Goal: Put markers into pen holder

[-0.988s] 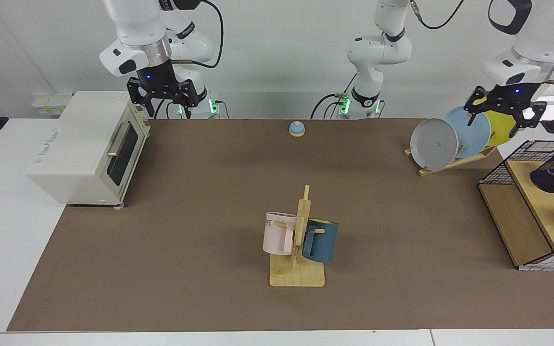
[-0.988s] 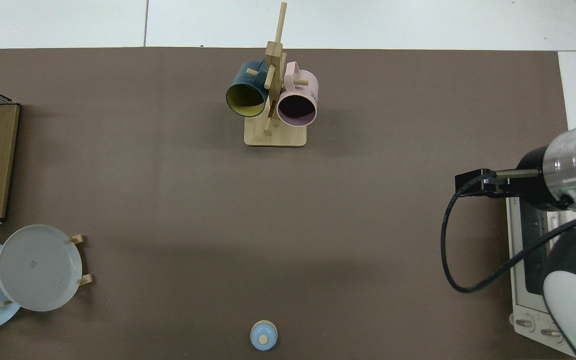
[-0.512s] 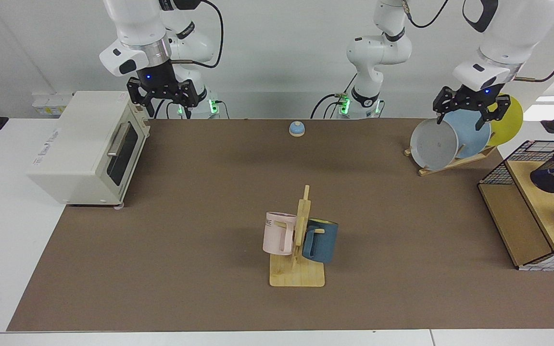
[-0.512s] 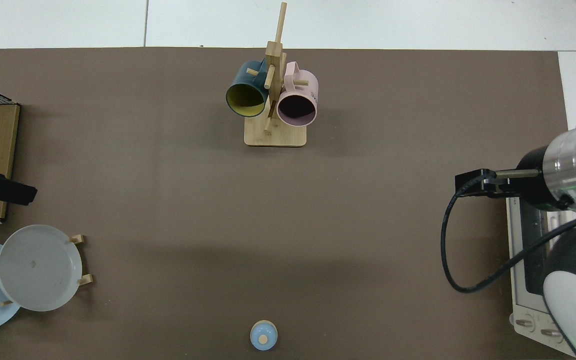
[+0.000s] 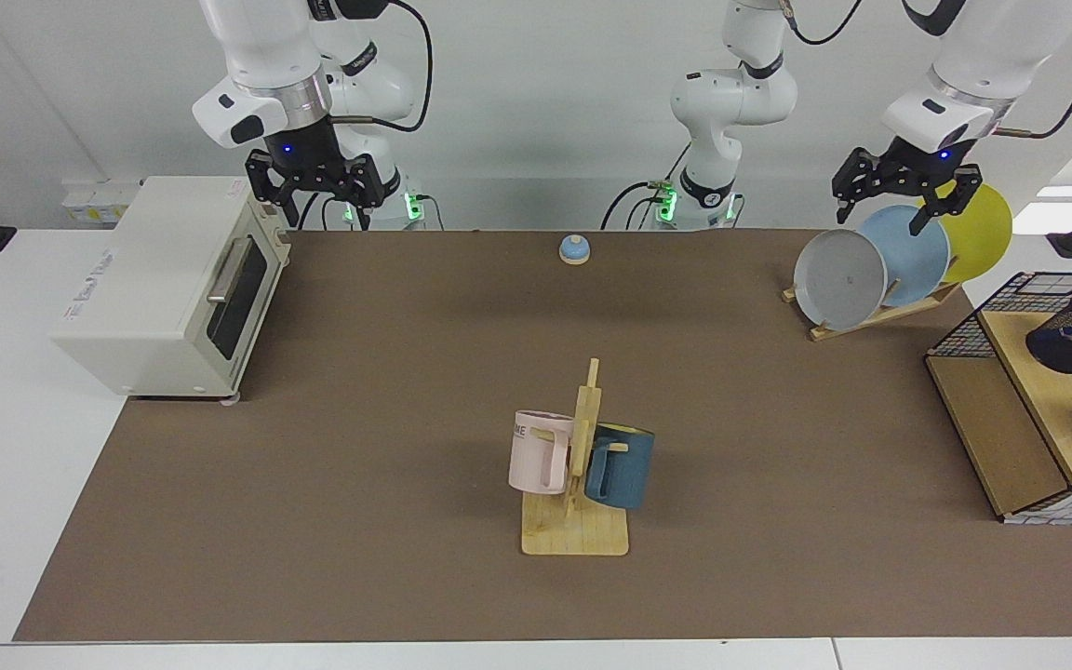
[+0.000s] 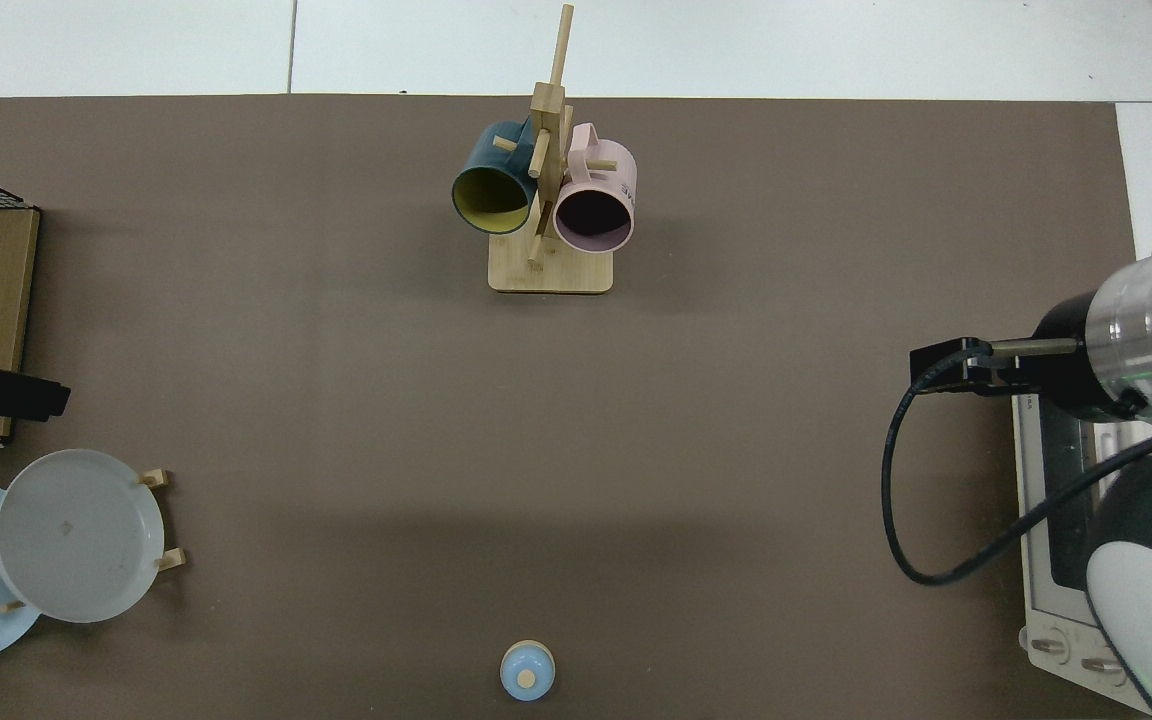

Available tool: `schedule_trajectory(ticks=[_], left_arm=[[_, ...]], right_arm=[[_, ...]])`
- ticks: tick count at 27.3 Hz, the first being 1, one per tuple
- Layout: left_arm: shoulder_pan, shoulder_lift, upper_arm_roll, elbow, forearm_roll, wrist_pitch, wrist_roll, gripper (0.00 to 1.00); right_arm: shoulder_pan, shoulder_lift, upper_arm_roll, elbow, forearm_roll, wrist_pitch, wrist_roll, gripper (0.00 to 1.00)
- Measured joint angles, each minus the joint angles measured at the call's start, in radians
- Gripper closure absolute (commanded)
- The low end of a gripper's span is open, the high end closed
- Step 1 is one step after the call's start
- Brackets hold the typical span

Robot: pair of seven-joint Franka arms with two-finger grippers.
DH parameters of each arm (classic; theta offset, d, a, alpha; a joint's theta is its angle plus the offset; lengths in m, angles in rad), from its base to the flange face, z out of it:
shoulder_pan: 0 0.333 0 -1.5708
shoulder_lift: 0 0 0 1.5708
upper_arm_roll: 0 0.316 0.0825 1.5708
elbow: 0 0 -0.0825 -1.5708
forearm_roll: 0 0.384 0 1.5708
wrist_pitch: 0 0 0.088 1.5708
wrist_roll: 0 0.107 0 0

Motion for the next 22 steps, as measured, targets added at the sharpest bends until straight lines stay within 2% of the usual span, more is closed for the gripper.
schedule_trajectory(ticks=[11,22], left_arm=[[0.002,0.006,0.012,0.039,0.0,-0.024,0.0,0.0],[0.002,0.058,0.006,0.113,-0.001,-0.043,-0.001,0.0]], right_arm=[[0.0,0.0,0.0,0.0,0.0,0.0,0.0,0.01],[0.0,0.0,0.0,0.0,0.0,0.0,0.0,0.01]])
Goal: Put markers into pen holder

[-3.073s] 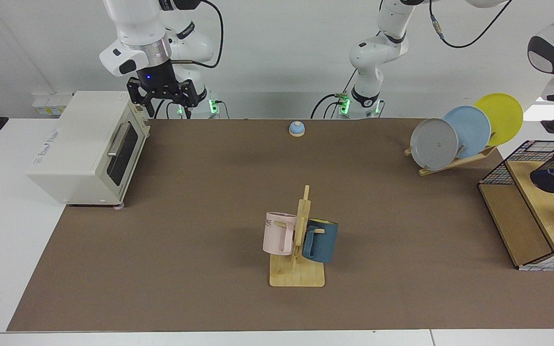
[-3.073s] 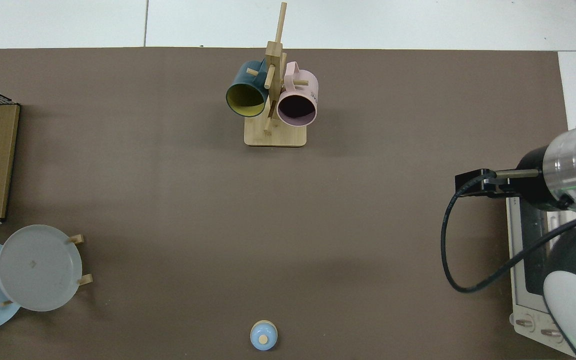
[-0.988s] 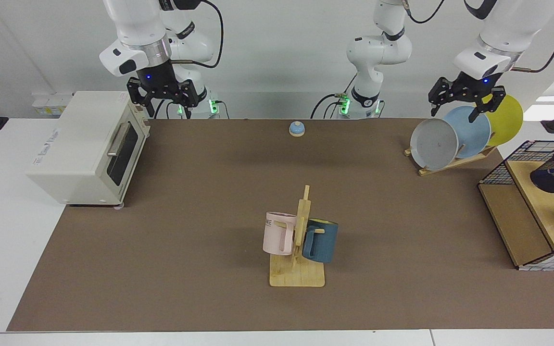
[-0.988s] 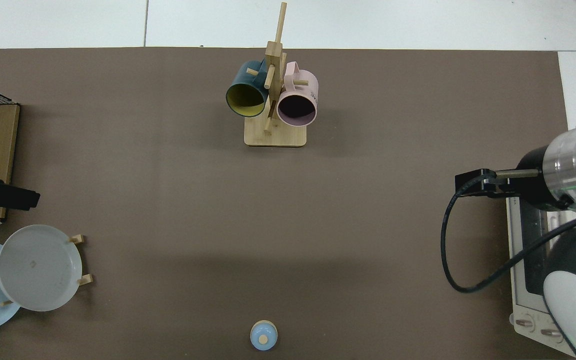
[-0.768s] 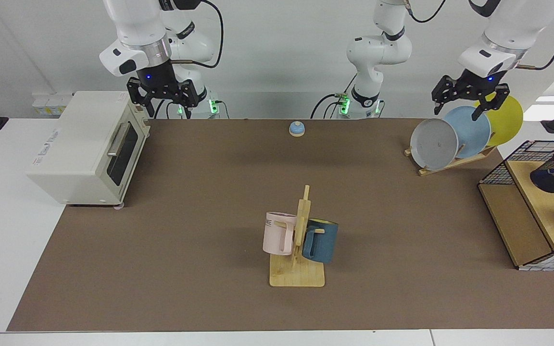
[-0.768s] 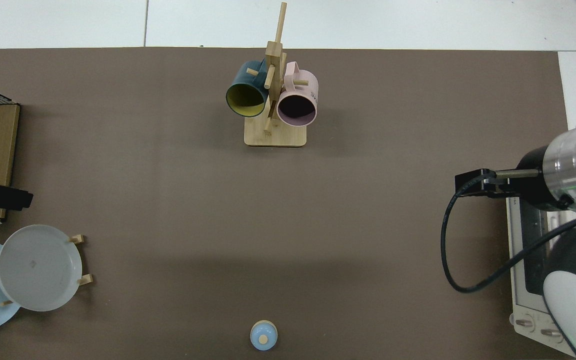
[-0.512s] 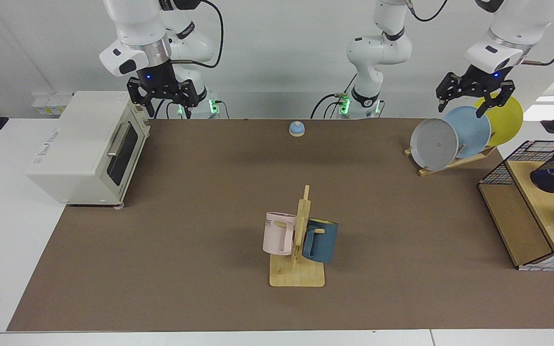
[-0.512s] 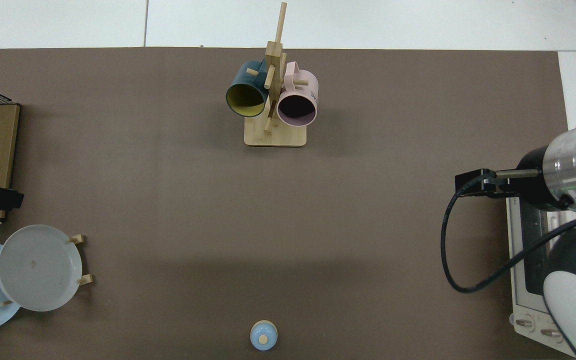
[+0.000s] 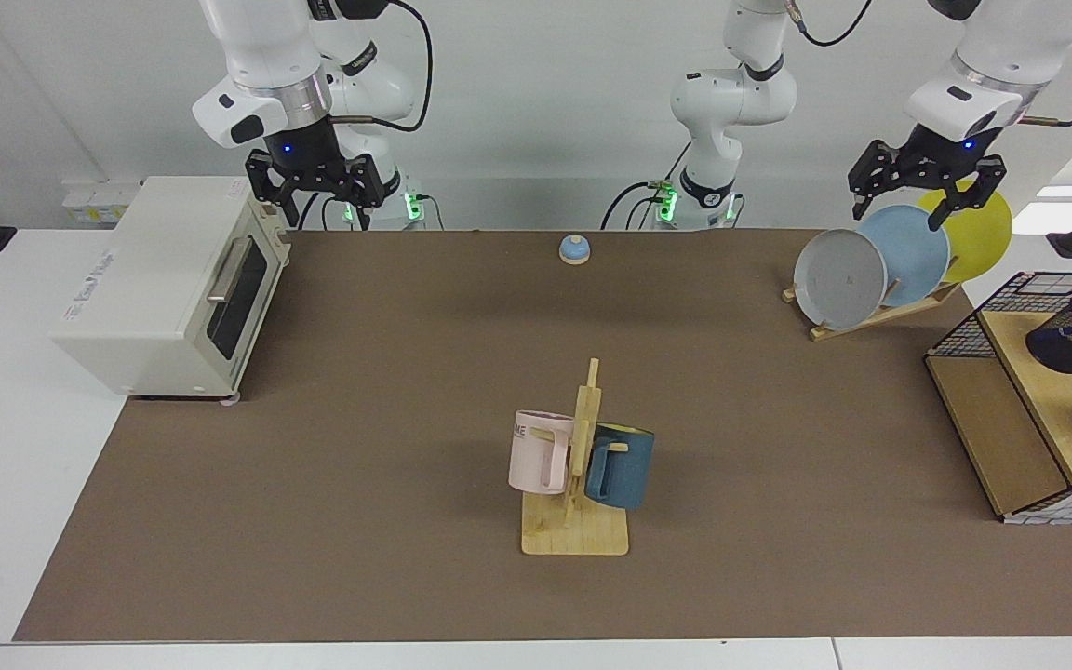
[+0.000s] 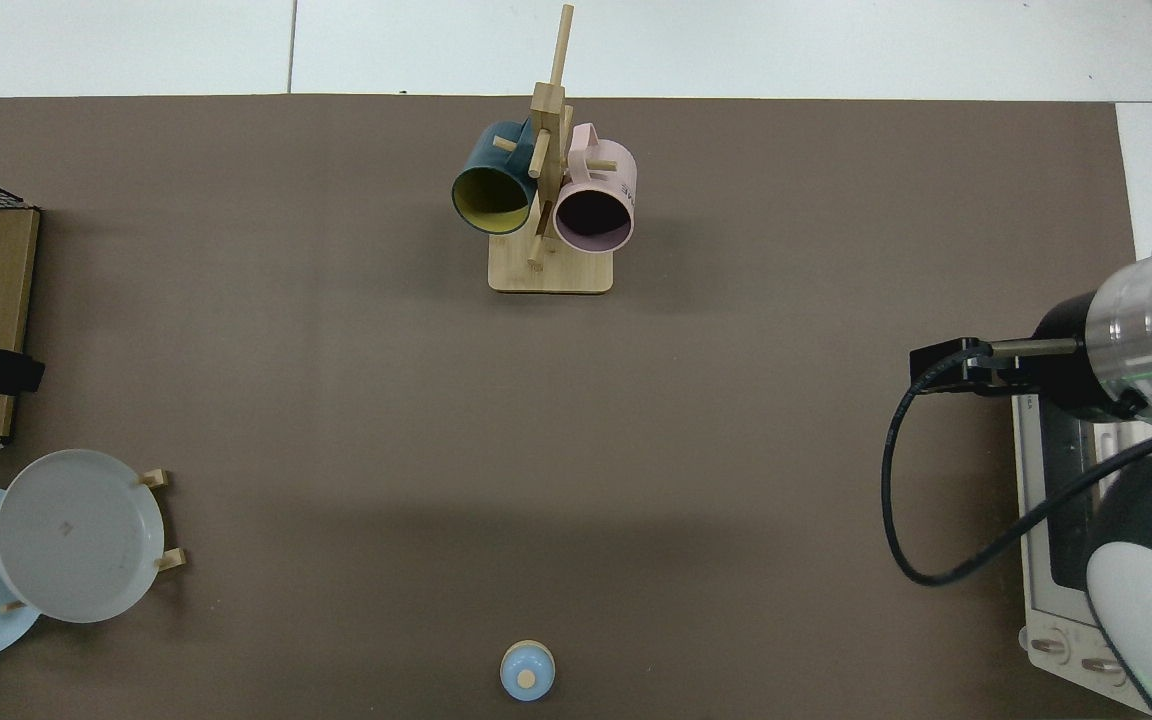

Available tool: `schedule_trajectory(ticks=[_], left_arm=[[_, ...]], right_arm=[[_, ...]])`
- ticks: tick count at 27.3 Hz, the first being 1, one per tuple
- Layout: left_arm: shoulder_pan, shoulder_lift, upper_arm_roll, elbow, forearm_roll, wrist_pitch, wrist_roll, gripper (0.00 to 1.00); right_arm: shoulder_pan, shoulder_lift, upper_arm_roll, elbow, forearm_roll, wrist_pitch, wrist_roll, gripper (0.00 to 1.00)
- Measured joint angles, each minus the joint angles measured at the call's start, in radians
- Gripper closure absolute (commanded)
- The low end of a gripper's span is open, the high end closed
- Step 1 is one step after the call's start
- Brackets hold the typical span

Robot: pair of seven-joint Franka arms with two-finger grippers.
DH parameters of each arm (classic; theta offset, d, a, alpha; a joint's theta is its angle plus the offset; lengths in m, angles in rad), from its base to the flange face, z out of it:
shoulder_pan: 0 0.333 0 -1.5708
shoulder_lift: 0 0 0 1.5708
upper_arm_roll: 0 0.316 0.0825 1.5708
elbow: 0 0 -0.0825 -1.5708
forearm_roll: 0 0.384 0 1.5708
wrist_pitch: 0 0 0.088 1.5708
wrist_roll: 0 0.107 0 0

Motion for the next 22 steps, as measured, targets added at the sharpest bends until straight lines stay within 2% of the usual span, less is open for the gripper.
schedule_trajectory(ticks=[22], left_arm=[[0.0,0.016,-0.008,0.038,0.0,-0.009,-0.004,0.0]], right_arm=[[0.0,0.0,0.0,0.0,0.0,0.0,0.0,0.01]])
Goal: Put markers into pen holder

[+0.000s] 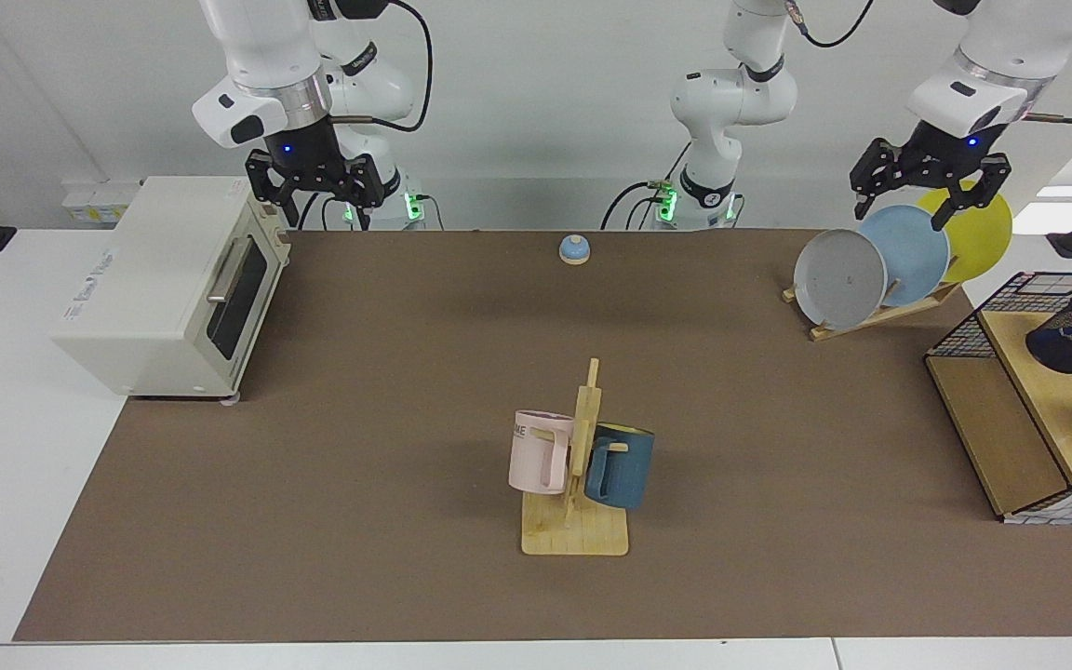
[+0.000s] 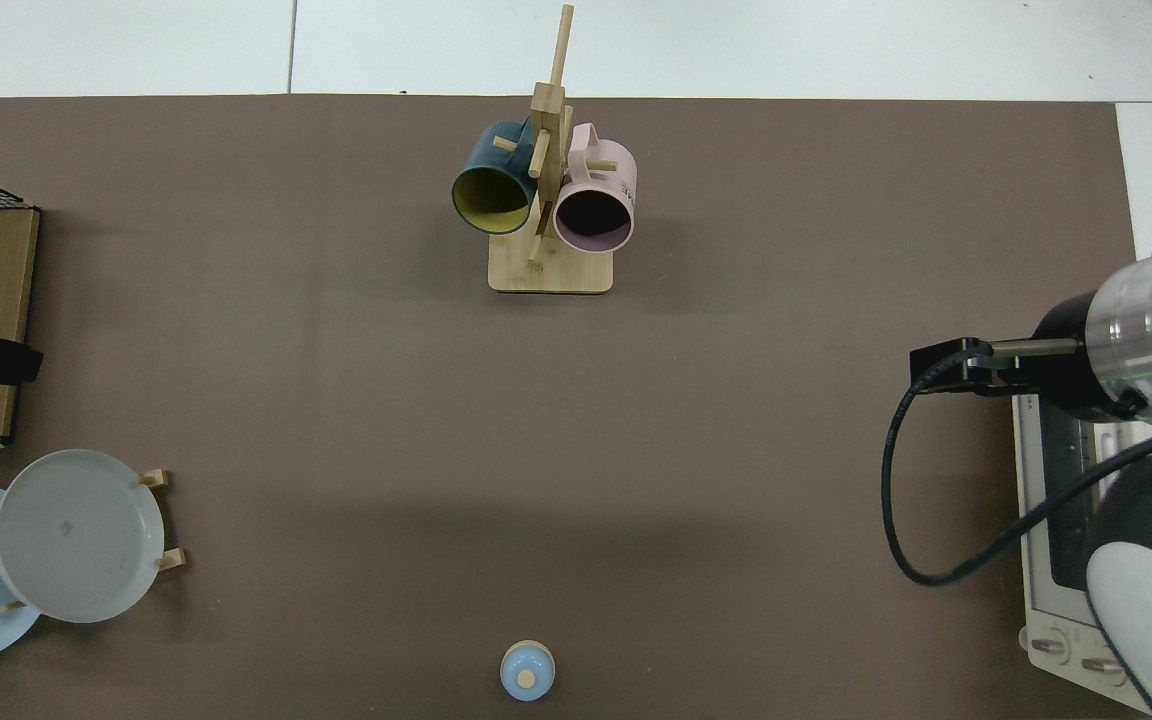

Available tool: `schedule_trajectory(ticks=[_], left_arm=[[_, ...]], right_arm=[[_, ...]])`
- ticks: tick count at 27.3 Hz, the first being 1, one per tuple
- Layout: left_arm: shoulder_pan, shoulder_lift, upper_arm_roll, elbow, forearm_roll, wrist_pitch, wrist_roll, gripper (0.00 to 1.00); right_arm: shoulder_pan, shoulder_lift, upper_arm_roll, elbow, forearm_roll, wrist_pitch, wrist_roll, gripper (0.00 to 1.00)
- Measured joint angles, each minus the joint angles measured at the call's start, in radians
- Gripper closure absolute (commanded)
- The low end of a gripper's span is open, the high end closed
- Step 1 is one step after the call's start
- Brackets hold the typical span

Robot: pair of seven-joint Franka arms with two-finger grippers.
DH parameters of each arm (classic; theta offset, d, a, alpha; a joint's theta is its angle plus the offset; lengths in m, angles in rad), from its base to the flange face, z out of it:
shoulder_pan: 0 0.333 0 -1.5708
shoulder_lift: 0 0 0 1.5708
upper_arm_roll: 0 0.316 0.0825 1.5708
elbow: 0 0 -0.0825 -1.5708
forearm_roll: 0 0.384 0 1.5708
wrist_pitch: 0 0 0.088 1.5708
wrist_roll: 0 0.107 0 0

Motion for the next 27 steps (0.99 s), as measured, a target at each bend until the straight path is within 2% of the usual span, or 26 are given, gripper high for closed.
schedule_trajectory(ticks=[27], left_arm=[[0.0,-0.016,0.002,-0.018,0.0,-0.035,-0.057,0.0]], right_arm=[[0.0,0.0,0.0,0.0,0.0,0.0,0.0,0.01]])
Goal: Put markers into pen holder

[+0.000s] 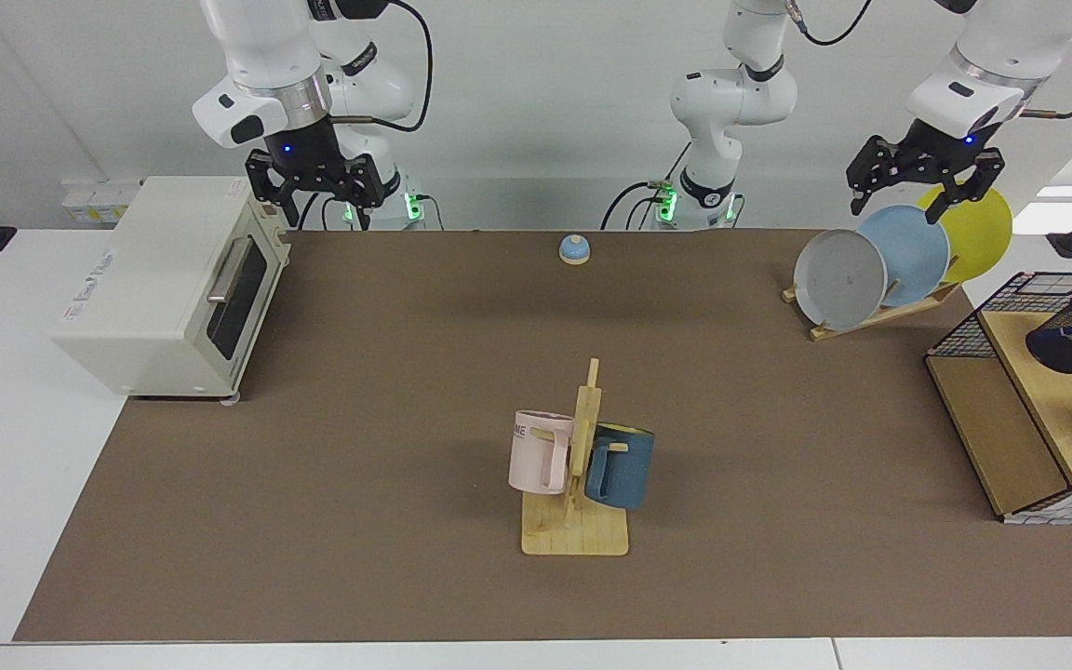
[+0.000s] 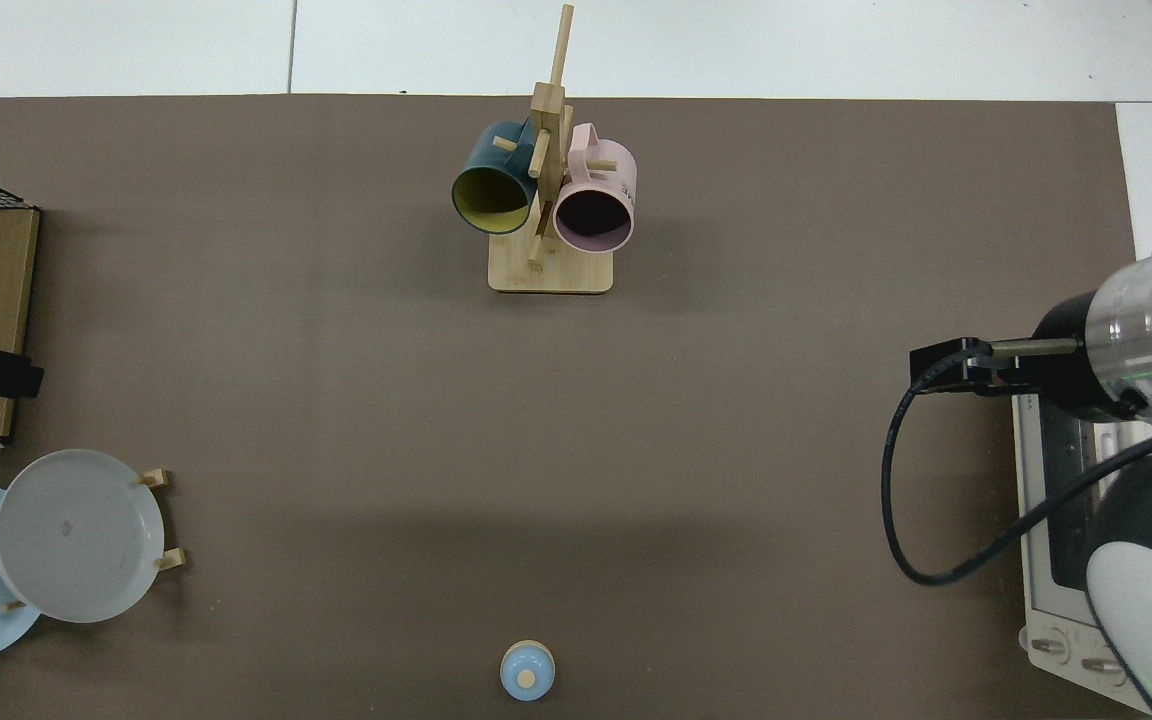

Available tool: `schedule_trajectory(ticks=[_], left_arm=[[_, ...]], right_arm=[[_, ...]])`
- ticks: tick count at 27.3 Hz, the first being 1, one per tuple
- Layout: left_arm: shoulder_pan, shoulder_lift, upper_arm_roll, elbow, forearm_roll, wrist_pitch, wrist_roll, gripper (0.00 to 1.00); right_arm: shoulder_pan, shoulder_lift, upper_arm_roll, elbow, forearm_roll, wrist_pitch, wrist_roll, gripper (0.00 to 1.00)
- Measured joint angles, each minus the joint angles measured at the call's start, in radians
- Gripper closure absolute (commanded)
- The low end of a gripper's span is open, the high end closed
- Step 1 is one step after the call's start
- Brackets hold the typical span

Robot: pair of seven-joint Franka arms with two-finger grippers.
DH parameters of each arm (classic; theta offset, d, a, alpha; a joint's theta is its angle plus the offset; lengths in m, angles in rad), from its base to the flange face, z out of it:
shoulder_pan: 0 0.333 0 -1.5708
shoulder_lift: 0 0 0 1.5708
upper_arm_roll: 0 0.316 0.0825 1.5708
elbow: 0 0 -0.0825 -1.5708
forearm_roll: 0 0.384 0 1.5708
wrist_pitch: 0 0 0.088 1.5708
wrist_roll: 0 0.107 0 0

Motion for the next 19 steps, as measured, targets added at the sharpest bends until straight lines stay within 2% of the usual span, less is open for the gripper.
schedule_trajectory(ticks=[19], left_arm=[[0.0,-0.007,0.002,-0.008,-0.035,-0.002,-0.036,0.0]], right_arm=[[0.0,0.0,0.0,0.0,0.0,0.0,0.0,0.01]])
